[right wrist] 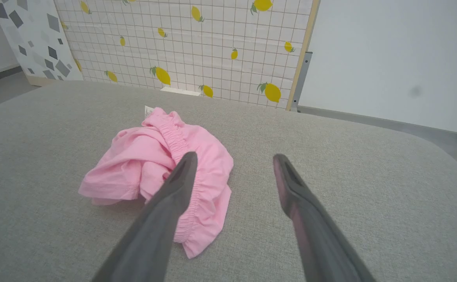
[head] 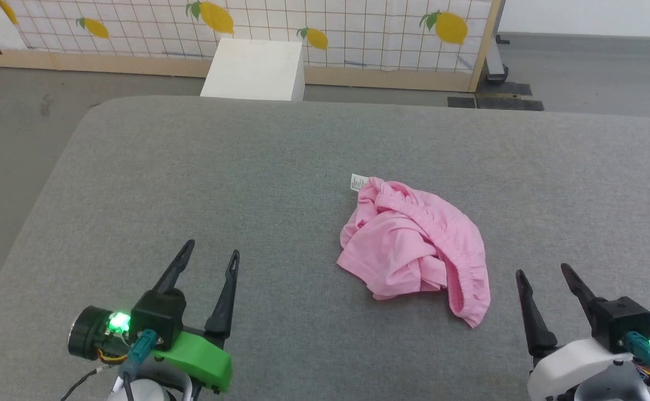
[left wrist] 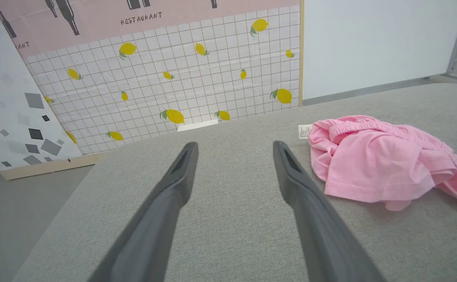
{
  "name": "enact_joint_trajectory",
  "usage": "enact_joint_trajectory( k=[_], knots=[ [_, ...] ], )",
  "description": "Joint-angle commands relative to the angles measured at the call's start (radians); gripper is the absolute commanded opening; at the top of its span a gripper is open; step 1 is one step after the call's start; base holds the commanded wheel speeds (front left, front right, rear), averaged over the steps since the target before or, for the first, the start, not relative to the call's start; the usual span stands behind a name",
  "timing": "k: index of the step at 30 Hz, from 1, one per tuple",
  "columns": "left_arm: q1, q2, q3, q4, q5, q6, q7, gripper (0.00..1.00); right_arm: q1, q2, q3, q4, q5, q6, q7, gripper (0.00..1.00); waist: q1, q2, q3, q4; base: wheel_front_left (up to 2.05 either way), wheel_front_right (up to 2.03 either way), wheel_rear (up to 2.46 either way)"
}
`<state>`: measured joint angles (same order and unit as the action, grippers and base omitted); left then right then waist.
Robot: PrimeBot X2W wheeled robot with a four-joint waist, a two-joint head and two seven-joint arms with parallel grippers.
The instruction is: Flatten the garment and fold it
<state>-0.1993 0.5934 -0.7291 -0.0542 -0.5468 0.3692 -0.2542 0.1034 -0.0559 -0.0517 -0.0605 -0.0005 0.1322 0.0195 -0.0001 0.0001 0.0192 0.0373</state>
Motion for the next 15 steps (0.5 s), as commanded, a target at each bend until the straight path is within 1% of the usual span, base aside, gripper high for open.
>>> enact_joint_trajectory(
  k=[1,6,8,12,15],
  knots=[
    [0.014,-0.006,0.009,0.005,-0.001,-0.007,-0.007,1.00,-0.007,0.003,-0.004,-0.001,-0.003,-0.002,0.005,1.00,0.0001,-0.0001,0.004,0.001,0.00,0.00,0.00],
    [0.005,-0.018,0.020,0.012,0.008,-0.022,-0.007,1.00,-0.018,0.004,-0.019,-0.005,0.006,-0.002,0.030,1.00,0.0001,-0.0001,0.026,0.011,0.00,0.00,0.00],
    [-0.001,-0.022,0.021,0.013,0.012,-0.027,-0.007,1.00,-0.026,0.004,-0.008,-0.005,0.020,-0.002,0.072,1.00,0.0001,-0.0001,0.039,0.018,0.00,0.00,0.00],
    [-0.014,-0.031,0.024,0.012,0.020,-0.033,-0.008,1.00,-0.065,-0.006,0.015,0.005,0.065,-0.002,0.208,1.00,0.0001,-0.0001,0.082,0.036,0.00,0.00,0.00],
    [-0.028,-0.040,0.021,0.016,0.025,-0.040,-0.008,1.00,-0.110,-0.026,0.034,0.030,0.096,-0.002,0.340,1.00,0.0001,-0.0001,0.121,0.059,0.00,0.00,0.00]
  ],
)
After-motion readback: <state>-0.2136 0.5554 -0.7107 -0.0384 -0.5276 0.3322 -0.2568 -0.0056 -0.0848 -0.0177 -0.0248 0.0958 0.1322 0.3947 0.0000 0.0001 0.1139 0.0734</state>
